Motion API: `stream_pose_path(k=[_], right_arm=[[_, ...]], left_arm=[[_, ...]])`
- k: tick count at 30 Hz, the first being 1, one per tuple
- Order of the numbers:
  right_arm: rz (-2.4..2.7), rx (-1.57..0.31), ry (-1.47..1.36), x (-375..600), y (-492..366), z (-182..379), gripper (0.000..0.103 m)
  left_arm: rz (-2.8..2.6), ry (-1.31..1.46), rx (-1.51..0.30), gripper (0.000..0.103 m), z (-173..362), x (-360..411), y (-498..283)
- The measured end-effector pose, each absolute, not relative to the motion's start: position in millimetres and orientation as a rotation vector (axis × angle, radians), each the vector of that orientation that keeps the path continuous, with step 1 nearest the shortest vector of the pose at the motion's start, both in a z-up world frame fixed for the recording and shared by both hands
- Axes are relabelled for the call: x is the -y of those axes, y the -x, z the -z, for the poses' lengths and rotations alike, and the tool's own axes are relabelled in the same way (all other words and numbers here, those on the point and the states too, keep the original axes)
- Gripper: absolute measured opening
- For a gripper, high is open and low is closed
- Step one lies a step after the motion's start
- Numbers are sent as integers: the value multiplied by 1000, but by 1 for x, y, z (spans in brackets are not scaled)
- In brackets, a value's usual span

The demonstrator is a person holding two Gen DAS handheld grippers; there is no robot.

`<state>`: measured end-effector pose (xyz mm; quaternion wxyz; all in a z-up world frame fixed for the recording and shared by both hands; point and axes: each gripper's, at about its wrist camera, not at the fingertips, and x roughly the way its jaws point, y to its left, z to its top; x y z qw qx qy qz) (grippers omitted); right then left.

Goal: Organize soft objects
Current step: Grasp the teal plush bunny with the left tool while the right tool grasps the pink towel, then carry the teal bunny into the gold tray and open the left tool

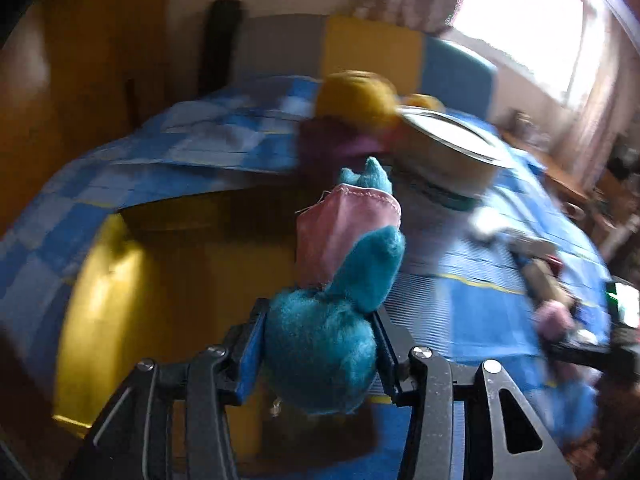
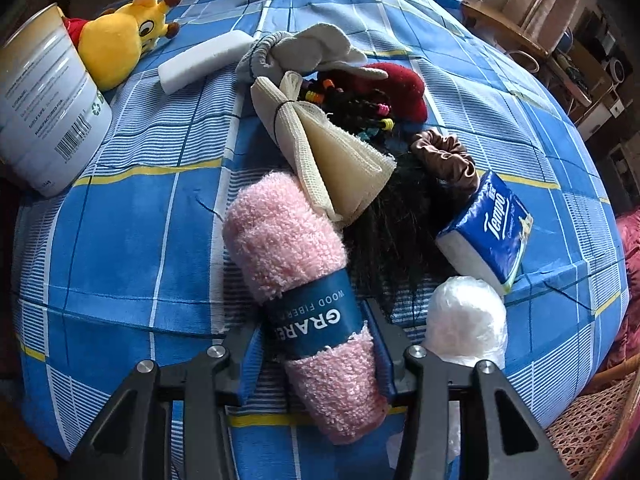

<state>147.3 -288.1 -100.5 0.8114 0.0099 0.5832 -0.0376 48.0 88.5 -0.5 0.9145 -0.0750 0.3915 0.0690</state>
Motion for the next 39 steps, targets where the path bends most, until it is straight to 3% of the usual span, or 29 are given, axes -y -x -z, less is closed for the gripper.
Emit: stream_pose_path(k=[11,14,18,39], right_arm=[[90,-1218,13,291,-146,102,43],[89,-1194,25,292,-146,101,40],[32,-1172,-7,289,-148,87,38],[-150,-814,-53,176,-265,-81,38]], left_arm=[[-388,202,-889,59,30,-150,-57],[-388,229,-868,75,25,-151,-48],[-381,225,-819,86,12,-157,-40],[-206,184,-741,89,-22,-131,-5]])
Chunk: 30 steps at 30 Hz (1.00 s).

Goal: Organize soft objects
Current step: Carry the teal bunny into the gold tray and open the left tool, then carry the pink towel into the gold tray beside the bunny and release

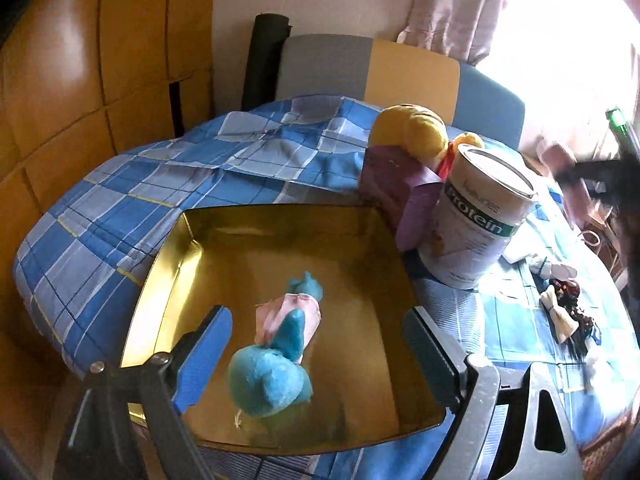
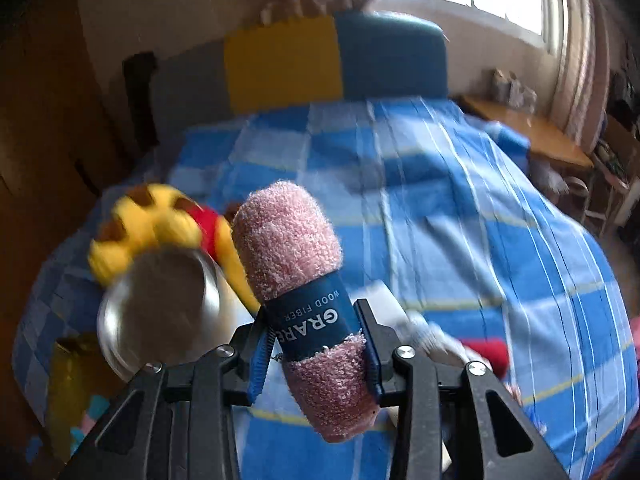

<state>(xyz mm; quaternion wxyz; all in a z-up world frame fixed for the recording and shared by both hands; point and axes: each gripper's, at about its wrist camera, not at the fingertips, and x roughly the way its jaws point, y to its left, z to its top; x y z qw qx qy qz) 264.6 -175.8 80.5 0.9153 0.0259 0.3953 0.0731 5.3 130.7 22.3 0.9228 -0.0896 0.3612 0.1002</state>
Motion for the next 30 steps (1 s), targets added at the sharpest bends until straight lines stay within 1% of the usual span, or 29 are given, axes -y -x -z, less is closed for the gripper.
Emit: stream_pose_path(k=[6,13,18,22,30], right_arm=[[-285,-723,63,98,-274,-118,38],[-562,-630,217,9,-230,-128,38],[-685,-638,249,-20,-192,-115,38],[-737,-673,256,-32,-164,-91,38],[-734,-786,199,-32,-149,-44,38]], left_arm=[[-189,181,-742,89,-21,-129,-1],[-196,183,-739,89,-21,-134,3],[-227,205,-734,91,-19,-144,7],[-249,212,-732,92,-19,-149,11],[-286,214,-722,95,-20,-153,19]])
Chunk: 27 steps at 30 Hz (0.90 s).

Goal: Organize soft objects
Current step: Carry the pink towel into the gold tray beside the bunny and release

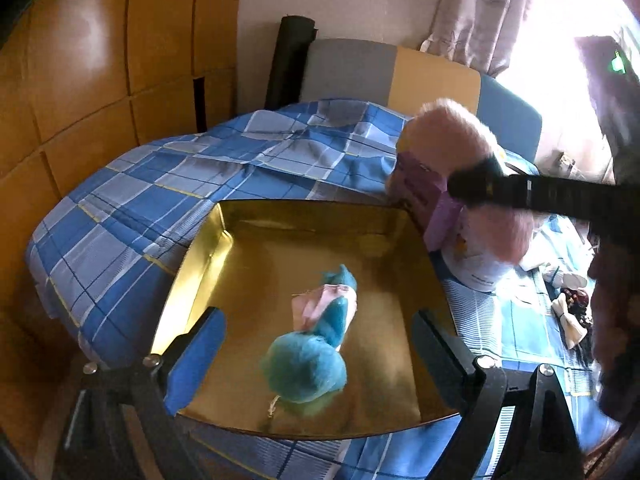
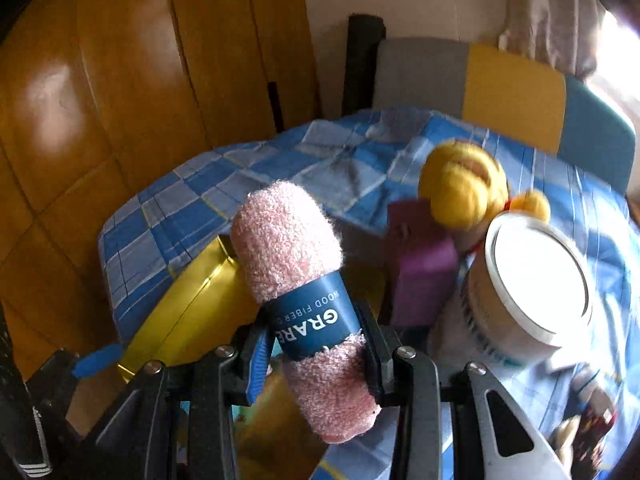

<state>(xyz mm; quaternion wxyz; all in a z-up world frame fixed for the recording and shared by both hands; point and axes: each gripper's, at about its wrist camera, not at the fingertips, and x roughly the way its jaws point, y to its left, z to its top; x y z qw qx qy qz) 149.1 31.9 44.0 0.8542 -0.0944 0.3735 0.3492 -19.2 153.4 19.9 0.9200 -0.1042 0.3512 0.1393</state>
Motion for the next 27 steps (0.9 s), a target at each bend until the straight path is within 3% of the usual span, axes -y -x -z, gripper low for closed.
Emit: stream_pose_path(k=[16,27], right_arm=[[-605,-989,-65,-16,-116,27,39],[-522,-997,-44,-39,-126,40,41]], left_arm=[[-328,233,-746,97,-9,-165,24],[-356,234,-755,97,-5,-172,22]])
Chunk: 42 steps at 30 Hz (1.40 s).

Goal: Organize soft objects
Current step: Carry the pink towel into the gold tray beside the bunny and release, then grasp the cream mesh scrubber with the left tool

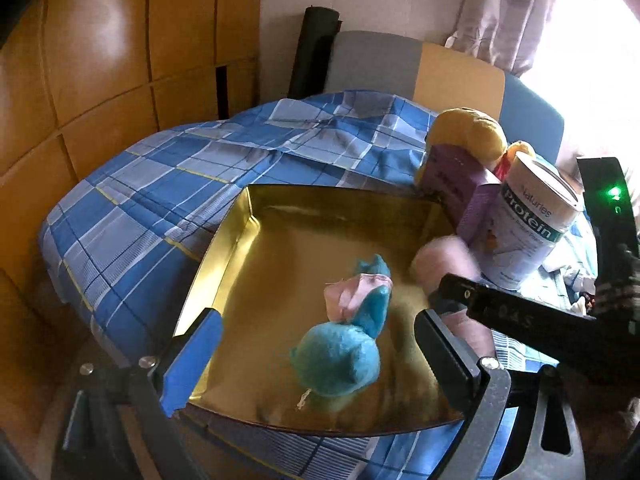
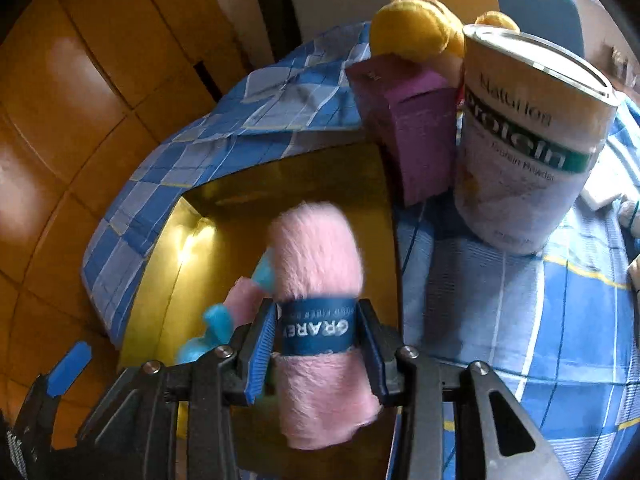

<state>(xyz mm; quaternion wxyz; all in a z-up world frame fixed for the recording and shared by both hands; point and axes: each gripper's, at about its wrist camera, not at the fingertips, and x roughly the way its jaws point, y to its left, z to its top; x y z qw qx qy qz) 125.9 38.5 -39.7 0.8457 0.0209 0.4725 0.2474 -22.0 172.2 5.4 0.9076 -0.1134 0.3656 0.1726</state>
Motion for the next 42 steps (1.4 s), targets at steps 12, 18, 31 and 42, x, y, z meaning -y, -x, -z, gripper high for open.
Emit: stream_pose_path(k=[12,18,31,42], right_arm=[[-507,-950,-46,-29,-120,35,41],[-476,-882,-19,-14,-103,25,41],[-410,-758,61,16,-72,8,42],[-335,-740,33,53,-70,5,42]], left_arm=[[-334,242,-747,97,-5,-172,24],[-306,232,-749,97,-6,-164,24],[-236,174,-748,97,-12,-137,22],[-172,125,-743,97,-17,-113,20]])
